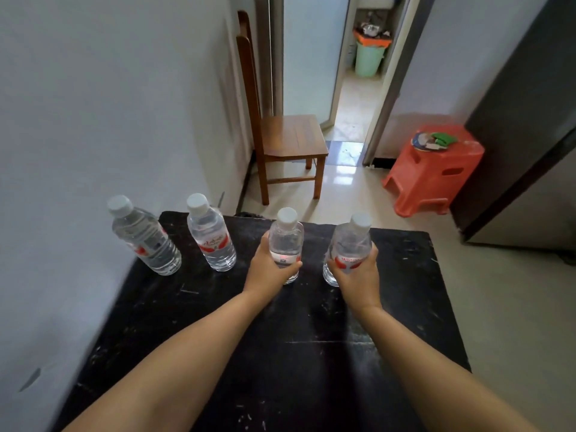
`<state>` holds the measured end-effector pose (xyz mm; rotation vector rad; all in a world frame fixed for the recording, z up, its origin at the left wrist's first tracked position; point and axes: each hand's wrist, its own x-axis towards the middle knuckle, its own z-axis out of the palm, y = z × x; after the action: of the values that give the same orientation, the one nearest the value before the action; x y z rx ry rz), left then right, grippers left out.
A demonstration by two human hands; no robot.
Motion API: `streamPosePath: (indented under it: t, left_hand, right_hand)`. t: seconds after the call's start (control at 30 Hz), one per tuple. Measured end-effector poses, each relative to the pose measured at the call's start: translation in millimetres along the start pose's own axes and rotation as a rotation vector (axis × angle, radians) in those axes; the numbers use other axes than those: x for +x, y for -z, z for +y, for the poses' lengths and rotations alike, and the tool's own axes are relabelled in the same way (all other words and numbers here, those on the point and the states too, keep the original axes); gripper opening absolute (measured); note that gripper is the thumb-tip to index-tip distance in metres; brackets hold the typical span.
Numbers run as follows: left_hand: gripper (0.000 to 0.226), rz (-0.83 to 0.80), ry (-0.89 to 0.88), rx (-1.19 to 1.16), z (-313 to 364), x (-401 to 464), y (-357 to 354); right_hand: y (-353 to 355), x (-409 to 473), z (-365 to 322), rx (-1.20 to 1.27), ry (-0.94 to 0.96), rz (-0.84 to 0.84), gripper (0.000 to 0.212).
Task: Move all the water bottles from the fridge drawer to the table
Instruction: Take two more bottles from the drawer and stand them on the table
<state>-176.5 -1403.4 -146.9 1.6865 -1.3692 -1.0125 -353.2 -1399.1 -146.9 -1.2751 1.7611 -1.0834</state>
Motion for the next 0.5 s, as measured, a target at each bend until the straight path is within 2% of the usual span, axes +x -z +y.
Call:
streamPosePath:
  t: [0.13, 0.2, 0.27, 0.37, 0.5]
  left_hand:
    - [0.090, -0.043, 0.033, -0.002, -1.5, -4.7, 2.4]
    - [0.105, -0.080, 0.088, 0.089, 0.4, -10.9, 12.2]
    - [0.109, -0.095, 0.155, 0.167, 0.0, -21.1, 25.9]
    - [0.100, -0.094, 0.167, 0.238, -0.7, -41.3, 51.1]
    - [0.085, -0.109, 0.065, 0.344, 10.9, -77.6, 87.5]
  right_hand:
    - [4.6, -1.7, 1.8, -0.027, -0.035, -0.047, 0.083]
    - [8.7, -5.6, -0.8, -0.055, -0.077, -0.064, 0.090]
    - [15.9, -12.9, -6.8, -0.099, -0.161, -0.084, 0.099]
    - [29.9, -29.8, -18.0, -0.208, -0.256, -0.120, 0.097]
    - [43.5, -59.7, -48.1, -0.305, -0.219, -0.111, 0.092]
